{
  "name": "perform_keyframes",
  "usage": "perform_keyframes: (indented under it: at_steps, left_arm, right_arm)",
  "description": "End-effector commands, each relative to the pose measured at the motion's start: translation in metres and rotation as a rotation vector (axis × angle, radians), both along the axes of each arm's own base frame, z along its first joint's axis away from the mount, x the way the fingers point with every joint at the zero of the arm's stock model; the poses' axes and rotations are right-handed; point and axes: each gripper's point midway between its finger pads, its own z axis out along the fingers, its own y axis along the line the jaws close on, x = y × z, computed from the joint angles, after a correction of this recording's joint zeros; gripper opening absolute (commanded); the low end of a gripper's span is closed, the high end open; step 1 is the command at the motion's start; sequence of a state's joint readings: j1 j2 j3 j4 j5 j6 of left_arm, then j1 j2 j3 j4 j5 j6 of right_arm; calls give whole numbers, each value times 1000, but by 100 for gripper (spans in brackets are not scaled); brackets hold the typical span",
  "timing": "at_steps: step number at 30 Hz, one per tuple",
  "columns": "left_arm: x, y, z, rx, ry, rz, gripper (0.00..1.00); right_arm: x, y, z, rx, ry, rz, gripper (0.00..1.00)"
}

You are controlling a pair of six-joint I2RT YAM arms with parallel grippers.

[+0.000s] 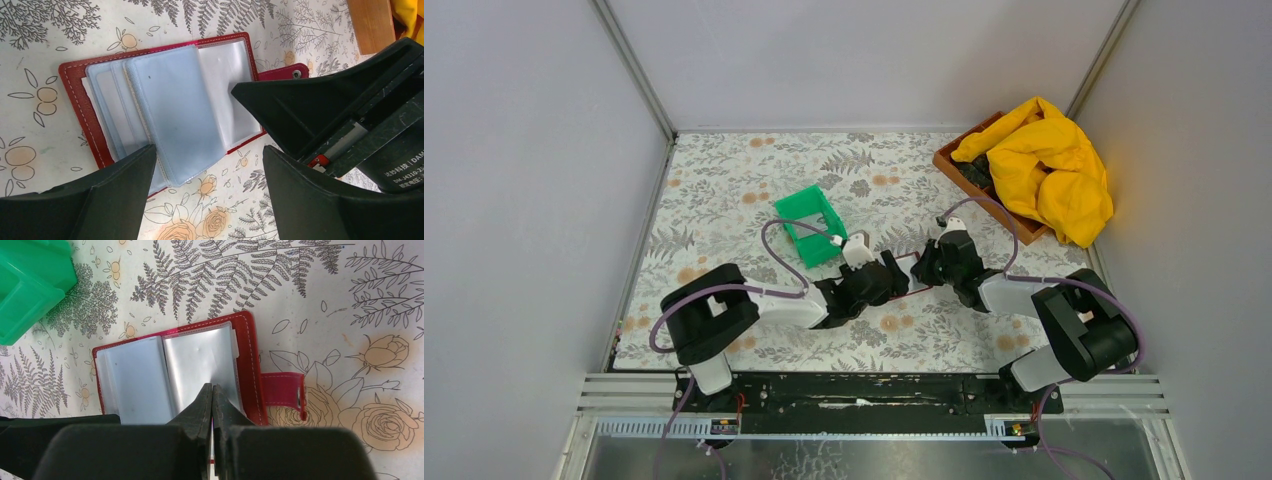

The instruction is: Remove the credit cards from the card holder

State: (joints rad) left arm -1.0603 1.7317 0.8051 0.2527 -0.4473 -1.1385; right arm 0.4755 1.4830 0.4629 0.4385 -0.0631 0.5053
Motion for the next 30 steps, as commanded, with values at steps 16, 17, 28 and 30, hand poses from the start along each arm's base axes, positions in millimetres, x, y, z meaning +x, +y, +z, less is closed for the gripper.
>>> perform_keyframes:
  at_steps: [16,17,28,30]
  left_arm:
    - [15,-39,43,-102,-71,-43,86]
    - [15,-39,43,-102,-72,-43,86]
    - [16,-47,42,-102,-70,-59,86]
    - [17,-49,44,-104,-74,-65,86]
  right_arm:
    - [-6,-3,-11,-42,45,12,0]
    - [-5,-3,-11,-42,45,12,0]
    - [-3,-10,-2,-43,5,-26,0]
    - [-2,-12,6,-34,-32,-40,0]
